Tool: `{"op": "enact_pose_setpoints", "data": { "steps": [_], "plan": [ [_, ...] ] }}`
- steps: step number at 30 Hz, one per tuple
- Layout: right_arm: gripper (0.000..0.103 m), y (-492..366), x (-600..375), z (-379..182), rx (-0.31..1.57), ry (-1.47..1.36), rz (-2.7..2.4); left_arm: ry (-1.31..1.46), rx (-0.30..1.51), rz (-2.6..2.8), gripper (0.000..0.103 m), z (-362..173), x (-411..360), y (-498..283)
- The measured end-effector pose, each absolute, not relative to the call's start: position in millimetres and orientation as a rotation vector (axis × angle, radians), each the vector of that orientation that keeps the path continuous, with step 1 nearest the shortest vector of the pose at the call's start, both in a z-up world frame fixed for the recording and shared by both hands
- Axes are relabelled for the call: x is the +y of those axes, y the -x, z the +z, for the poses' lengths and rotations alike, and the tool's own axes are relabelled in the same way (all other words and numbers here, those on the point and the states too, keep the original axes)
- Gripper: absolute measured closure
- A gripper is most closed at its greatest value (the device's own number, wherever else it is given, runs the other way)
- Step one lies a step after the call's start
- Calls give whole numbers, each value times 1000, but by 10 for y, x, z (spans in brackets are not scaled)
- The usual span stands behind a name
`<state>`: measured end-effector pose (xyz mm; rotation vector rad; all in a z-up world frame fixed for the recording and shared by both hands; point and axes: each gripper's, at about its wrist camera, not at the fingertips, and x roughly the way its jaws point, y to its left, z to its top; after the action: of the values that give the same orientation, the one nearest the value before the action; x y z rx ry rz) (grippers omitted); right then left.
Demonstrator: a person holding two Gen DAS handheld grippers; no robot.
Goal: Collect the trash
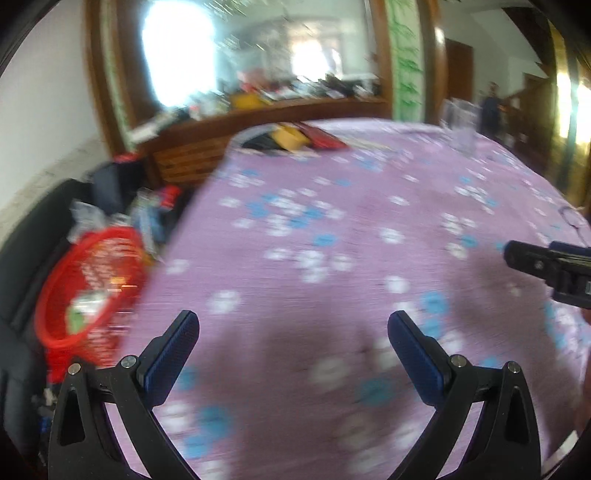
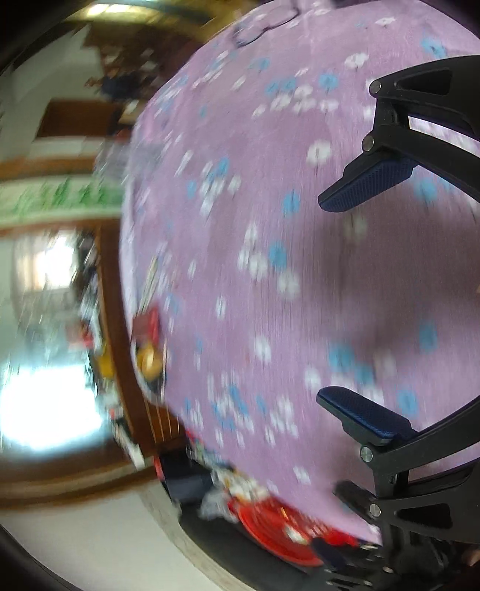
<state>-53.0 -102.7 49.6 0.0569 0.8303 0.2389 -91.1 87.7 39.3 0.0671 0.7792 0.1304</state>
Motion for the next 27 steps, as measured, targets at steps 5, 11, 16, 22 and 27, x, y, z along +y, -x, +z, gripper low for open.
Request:
{"op": "enact_pose_setpoints", "data": {
  "steps": [5, 11, 16, 22, 27],
  "plan": [
    [3, 124, -1567, 251, 926, -99, 130, -27, 890, 58, 1, 220, 487, 478],
    [3, -99, -1925, 24, 990, -119, 78, 18, 998, 24, 2, 19, 290, 132],
    [1, -99, -1958, -3, 988, -111, 86, -3, 1012, 13, 2, -53, 213, 41],
    [0, -78, -1859, -38, 993, -35, 58, 0, 1018, 9, 0, -55, 222, 5],
    [0, -95, -1781, -67, 1008, 14, 37, 2, 1018, 7, 0, -60, 218, 7]
  ]
}}
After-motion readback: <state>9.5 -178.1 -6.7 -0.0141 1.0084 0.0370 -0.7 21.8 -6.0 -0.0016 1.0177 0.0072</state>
